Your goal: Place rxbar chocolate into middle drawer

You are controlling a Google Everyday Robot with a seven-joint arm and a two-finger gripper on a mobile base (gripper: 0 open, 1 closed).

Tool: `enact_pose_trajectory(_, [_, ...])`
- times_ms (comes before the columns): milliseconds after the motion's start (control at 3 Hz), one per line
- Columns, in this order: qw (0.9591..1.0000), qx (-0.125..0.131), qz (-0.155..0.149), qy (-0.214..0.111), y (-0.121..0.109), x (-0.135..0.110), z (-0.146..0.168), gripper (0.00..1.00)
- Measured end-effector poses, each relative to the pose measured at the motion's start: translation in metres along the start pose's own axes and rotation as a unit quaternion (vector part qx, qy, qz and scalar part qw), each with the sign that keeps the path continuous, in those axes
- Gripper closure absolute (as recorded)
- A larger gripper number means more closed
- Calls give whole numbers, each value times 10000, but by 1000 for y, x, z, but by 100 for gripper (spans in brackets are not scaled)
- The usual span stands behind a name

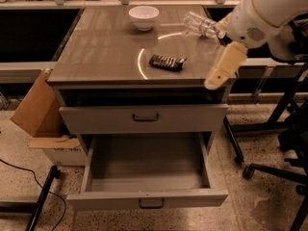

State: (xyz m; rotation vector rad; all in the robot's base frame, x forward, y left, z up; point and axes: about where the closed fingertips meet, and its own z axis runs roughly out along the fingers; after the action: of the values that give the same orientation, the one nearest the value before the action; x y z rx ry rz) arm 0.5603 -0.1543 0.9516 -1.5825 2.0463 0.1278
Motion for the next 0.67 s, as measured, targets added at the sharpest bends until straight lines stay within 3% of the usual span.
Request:
enact_pose_trajectory(333, [9976, -159, 269, -620, -24, -25, 40, 0])
enact_pose_trajectory(667, [9937, -396, 324, -995, -37, -51, 82, 0])
